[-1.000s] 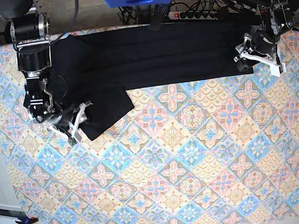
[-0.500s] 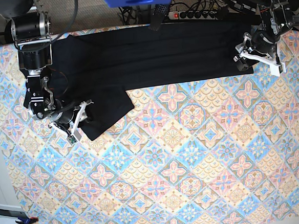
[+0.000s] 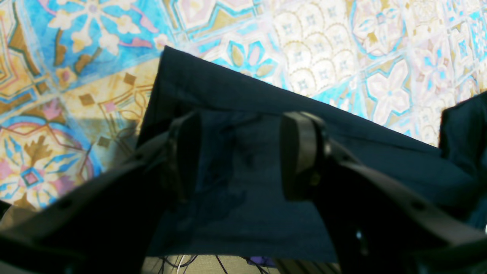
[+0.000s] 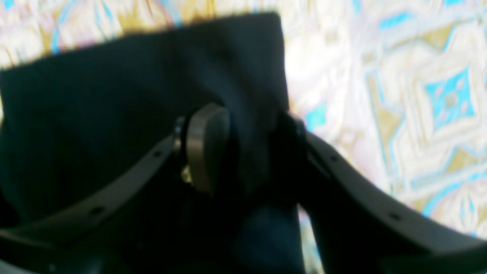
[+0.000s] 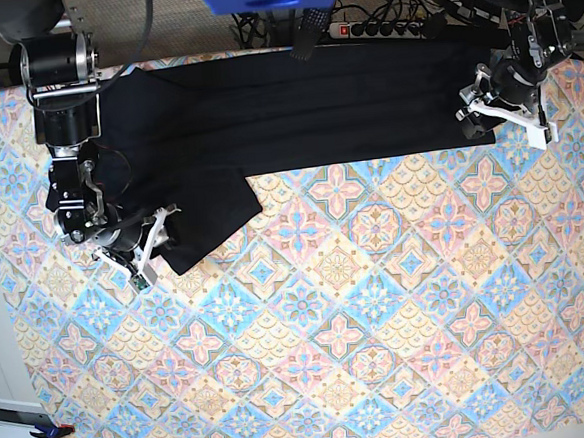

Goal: Fold the T-shirt properly
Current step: 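Fold the sleeve up onto the folded strip with the right gripper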

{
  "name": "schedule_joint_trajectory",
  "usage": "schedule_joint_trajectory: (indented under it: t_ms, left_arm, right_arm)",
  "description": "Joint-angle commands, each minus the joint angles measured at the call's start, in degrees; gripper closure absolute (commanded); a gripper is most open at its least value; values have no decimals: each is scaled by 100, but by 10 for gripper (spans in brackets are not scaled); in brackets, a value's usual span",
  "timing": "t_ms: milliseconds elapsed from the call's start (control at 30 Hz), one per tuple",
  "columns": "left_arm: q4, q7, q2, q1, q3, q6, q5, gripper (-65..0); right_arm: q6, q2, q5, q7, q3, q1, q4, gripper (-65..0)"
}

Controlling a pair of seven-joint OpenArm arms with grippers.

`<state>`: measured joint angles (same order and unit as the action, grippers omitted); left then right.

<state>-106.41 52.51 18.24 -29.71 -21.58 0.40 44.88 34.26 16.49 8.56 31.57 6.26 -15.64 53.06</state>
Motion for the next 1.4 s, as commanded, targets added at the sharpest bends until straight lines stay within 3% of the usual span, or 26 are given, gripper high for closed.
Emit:
schedule_joint_trajectory:
  t_ms: [0,567,1100,1200,1333,1367]
  left_arm:
    - [-106,-78,71,-13,-44,-18,35,-324]
    - [-106,-78,71,-13,-35,-18,26,-324]
    - [-106,-78,62,-13,-35,-18,26,-324]
    - [-106,-78,62,-13,-35,-18,26,-324]
    - [-106,-78,62,-13,-35,-18,26,-324]
    - [-106,-78,62,-13,-35,-18,26,-324]
  right_arm:
    - [16,87,54,-93,-33,-128,-53,-244]
    - [16,175,54,-401,-288,-269,-528,-244]
    - [16,175,54,-392,1031,-234,-484,-239]
    - [16,175,54,-392,1031,-234,-484,-187]
    - [16,175,54,-410,1013,-234,-484,-2]
    - [16,175,54,-401,1013,-234,-466,0]
